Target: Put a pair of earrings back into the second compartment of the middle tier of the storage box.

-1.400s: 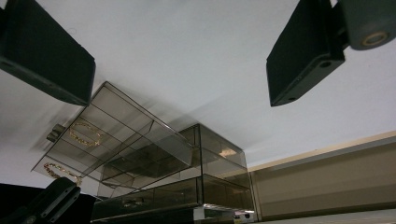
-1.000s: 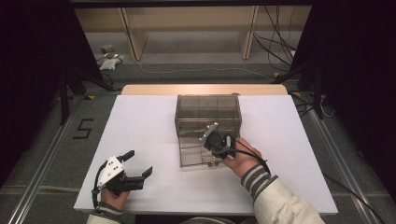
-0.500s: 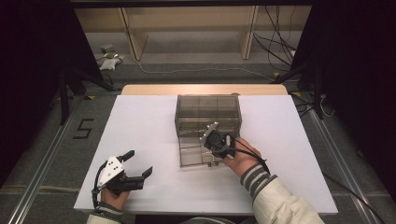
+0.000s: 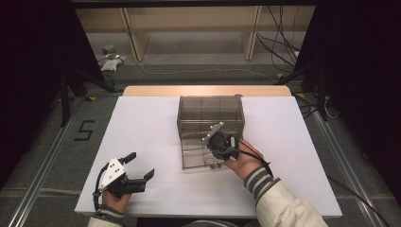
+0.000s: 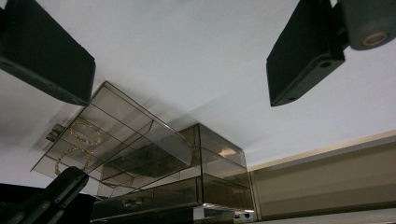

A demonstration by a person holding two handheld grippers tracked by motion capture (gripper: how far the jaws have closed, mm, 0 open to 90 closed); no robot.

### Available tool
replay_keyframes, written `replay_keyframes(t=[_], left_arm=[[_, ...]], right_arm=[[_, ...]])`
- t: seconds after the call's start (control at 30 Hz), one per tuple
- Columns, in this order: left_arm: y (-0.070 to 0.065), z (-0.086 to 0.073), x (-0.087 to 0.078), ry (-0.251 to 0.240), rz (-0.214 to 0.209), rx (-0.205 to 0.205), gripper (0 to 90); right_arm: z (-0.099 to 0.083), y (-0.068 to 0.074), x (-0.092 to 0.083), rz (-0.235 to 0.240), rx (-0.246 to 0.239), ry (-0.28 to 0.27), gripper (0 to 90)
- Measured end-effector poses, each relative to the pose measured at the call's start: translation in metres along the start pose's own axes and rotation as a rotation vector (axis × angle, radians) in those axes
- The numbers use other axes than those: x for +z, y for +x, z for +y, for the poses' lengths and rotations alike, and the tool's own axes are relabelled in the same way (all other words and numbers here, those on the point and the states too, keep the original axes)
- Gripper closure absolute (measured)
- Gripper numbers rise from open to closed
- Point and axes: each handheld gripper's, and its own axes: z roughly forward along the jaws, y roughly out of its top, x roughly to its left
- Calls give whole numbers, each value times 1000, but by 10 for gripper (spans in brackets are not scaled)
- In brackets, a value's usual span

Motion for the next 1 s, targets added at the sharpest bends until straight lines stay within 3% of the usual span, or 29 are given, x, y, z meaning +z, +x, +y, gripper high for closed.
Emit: replay_keyframes(t=[0.33, 0.6, 1.0], left_arm=[[0, 0, 0, -1, 0, 0, 78], [0, 0, 0, -1, -1, 0, 78], [0, 0, 0, 1, -1, 0, 78]], right_arm=[[1, 4, 9, 90, 3, -12, 857], [1, 3, 13, 62, -8, 16, 821], [-1, 0, 10, 10, -2, 17, 789]])
